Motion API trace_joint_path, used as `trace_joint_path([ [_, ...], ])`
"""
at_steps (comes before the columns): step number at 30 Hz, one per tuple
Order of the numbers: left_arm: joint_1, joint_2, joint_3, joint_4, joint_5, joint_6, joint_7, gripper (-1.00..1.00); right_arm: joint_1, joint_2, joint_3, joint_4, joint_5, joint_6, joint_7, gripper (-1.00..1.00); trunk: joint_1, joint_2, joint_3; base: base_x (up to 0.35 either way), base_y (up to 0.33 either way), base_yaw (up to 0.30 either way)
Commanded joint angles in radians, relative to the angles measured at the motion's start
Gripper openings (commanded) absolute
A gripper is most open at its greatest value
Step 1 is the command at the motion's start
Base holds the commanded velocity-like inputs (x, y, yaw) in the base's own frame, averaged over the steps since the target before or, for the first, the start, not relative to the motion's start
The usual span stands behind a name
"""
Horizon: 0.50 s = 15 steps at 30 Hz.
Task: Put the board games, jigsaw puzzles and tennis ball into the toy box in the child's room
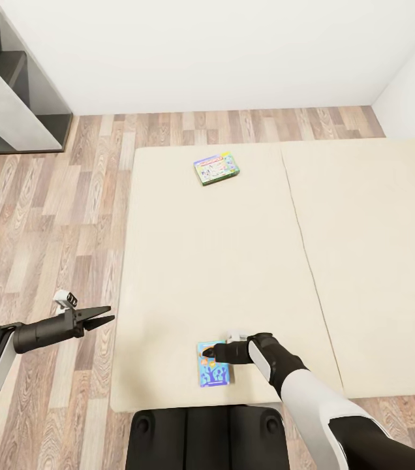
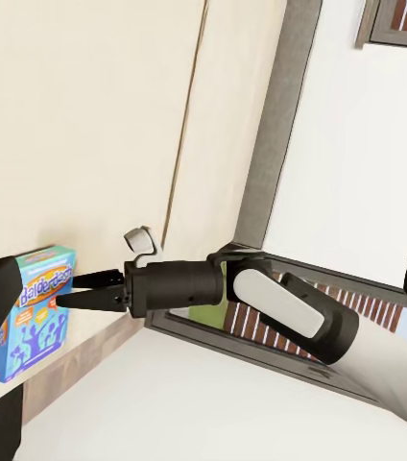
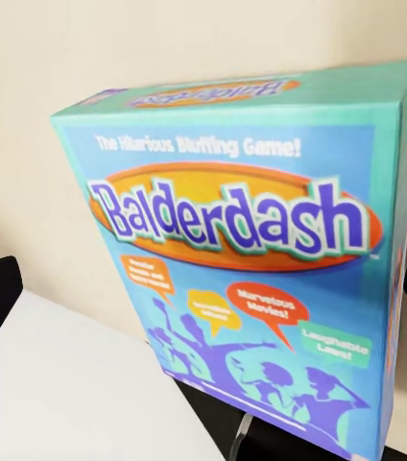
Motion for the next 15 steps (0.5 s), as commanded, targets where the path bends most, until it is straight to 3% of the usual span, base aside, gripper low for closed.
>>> trace_joint_path([
  [1,0.0,0.0,0.0,0.0,0.001,0.011,-0.003,1.0,0.0,0.0,0.002,-0.001,-0.008,0.006,-0.003,1.0,0.001,-0.001,-0.001,0.0,0.0,0.0],
  [15,0.0,0.0,0.0,0.0,0.001,0.011,-0.003,1.0,0.0,0.0,0.002,-0.001,-0.009,0.006,-0.003,1.0,0.001,-0.001,-0.001,0.0,0.049,0.0],
])
